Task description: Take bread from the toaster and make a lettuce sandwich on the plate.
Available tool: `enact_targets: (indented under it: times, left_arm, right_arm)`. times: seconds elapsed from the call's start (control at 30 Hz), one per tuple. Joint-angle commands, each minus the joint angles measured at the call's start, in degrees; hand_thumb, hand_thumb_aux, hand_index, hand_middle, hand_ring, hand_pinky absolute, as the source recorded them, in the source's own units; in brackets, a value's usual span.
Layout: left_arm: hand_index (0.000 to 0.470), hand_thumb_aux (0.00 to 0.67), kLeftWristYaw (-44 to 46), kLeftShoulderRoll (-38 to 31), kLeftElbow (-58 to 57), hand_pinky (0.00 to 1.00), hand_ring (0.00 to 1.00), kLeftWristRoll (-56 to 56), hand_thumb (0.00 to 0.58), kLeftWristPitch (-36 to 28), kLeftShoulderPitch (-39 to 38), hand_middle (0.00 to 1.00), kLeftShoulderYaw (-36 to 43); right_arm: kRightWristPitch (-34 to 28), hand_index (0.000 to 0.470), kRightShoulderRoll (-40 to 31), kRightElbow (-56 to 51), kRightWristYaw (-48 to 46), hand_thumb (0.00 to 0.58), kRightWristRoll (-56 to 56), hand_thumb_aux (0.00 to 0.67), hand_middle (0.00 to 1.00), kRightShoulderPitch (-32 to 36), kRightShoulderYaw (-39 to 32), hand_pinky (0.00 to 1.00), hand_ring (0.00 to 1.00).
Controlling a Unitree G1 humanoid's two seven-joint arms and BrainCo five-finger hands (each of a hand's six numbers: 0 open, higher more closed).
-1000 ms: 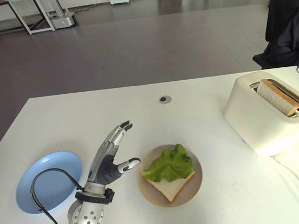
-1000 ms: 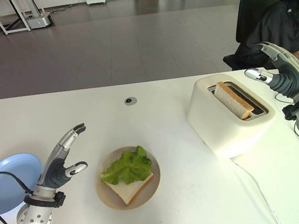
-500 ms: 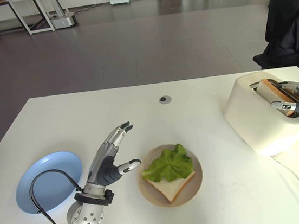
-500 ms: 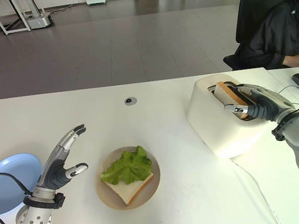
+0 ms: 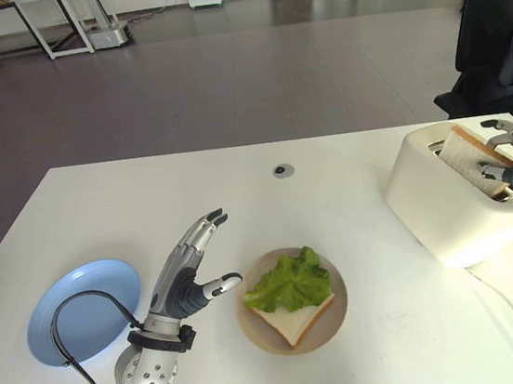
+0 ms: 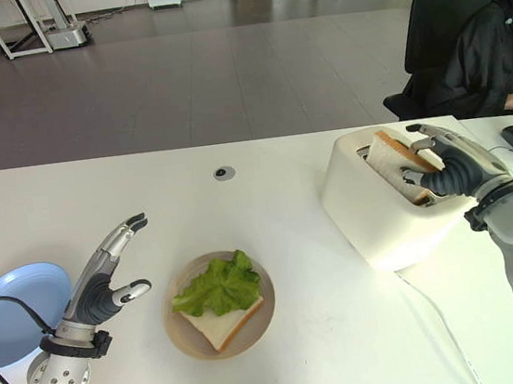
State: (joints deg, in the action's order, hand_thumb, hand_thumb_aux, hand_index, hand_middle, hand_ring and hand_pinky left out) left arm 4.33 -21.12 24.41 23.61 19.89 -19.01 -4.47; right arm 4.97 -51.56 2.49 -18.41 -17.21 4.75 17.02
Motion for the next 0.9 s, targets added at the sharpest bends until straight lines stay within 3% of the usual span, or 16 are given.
enact_targets:
  times: [0.03, 0.17, 0.3, 0.43, 0.57, 0.8, 0.9]
  left_arm:
    - [0.0, 0.0, 0.44, -0.22, -0.01, 0.0, 0.0, 0.34, 0.0, -0.25, -0.21, 0.0, -0.05]
    - [0.0, 0.0, 0.18, 0.03, 0.06, 0.0, 0.0, 0.45, 0.0, -0.21, -0.4, 0.0, -0.01]
    - [0.0, 0.0, 0.04, 0.01, -0.57, 0.0, 0.0, 0.46, 0.0, -0.1, -0.03, 0.0, 0.02]
    - [0.0, 0.0, -0.2, -0.46, -0.85, 0.0, 0.0, 0.71, 0.0, 0.43, 0.68, 0.0, -0.57]
    - [0.0, 0.0, -0.11, -1.72, -0.56, 0.0, 0.0, -0.62, 0.0, 2.25, 0.72, 0.0, -2.68]
    - [0.0, 0.0, 0.93, -3.89, -0.68, 0.0, 0.0, -1.17, 0.0, 7.15, 0.32, 0.0, -3.34]
    - [0.0, 0.0, 2.09, -5.21, -2.24, 0.0, 0.0, -0.63, 0.0, 10.13, 0.94, 0.0, -1.84]
  right_arm:
    - [-1.39, 0.47, -2.63, 1.0, -2.89, 0.58, 7.15, 0.67, 0.0, 4.4, 6.76, 0.0, 0.0]
    - [-2.08, 0.47, -6.72, 1.55, -7.52, 0.58, 14.95, 0.67, 0.0, 10.24, 11.48, 0.0, 0.0]
    - [-6.26, 0.47, -3.75, 8.22, -13.05, 0.58, 25.63, 0.67, 0.0, 13.6, 7.52, 0.0, 0.0]
    - [-14.58, 0.47, 5.55, 15.55, -18.46, 0.58, 37.09, 0.67, 0.0, 15.66, -5.74, 0.0, 0.0]
    - [-18.12, 0.47, 14.3, 14.38, -22.77, 0.58, 36.28, 0.67, 0.0, 16.28, -21.23, 0.0, 0.0]
    - [-11.3, 0.47, 20.21, -0.1, -37.21, 0.58, 29.19, 0.67, 0.0, 23.75, -36.33, 0.0, 0.0]
    - [-4.93, 0.47, 22.36, -6.98, -43.16, 0.58, 25.01, 0.67, 0.0, 28.14, -41.3, 0.0, 0.0]
